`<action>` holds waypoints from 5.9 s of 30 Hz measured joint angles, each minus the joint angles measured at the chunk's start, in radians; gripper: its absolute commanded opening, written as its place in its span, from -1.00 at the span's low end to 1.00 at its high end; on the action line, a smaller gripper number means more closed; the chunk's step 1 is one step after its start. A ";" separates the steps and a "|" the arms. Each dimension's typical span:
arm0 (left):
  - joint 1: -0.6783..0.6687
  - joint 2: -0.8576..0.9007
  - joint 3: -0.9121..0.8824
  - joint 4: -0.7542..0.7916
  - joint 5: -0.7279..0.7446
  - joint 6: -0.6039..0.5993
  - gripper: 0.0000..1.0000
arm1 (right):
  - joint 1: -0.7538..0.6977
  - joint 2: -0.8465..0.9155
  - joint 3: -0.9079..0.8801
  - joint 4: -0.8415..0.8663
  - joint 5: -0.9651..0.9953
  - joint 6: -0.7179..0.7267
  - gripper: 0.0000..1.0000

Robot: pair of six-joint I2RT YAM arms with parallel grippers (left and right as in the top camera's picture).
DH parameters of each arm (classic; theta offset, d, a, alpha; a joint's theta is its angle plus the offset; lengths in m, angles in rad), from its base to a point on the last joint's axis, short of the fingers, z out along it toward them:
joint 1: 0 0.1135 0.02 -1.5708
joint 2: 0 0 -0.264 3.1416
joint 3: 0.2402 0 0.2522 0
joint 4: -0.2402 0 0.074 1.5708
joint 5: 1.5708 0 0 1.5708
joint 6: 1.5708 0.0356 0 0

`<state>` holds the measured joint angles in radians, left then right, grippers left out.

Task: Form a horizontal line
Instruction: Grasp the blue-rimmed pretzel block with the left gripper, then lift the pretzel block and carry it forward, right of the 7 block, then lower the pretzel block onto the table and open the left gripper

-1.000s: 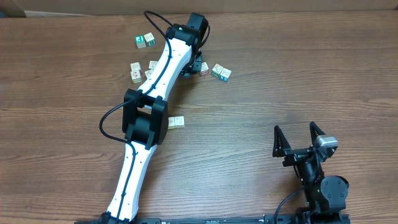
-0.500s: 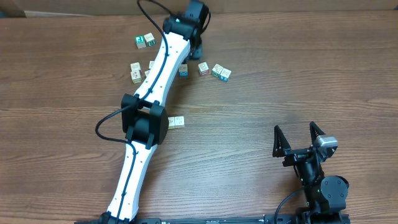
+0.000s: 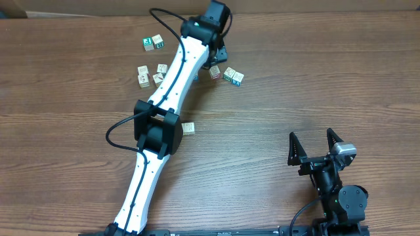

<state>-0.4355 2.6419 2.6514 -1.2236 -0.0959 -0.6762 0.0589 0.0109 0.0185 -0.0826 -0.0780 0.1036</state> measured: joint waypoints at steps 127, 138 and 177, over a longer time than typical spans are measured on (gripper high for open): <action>-0.318 -0.237 -0.584 -0.122 -0.051 -0.203 -0.49 | 0.000 0.000 0.000 0.000 0.001 0.000 1.00; -0.318 -0.237 -0.631 -0.103 -0.051 -0.244 -0.06 | 0.000 0.000 0.000 0.001 0.000 0.000 1.00; -0.305 -0.237 -0.533 -0.164 -0.051 -0.149 0.43 | 0.000 0.000 0.000 0.000 0.000 0.000 1.00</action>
<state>-0.7403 2.4050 2.1185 -1.3876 -0.1471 -0.8253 0.0586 0.0109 0.0185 -0.0822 -0.0776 0.1036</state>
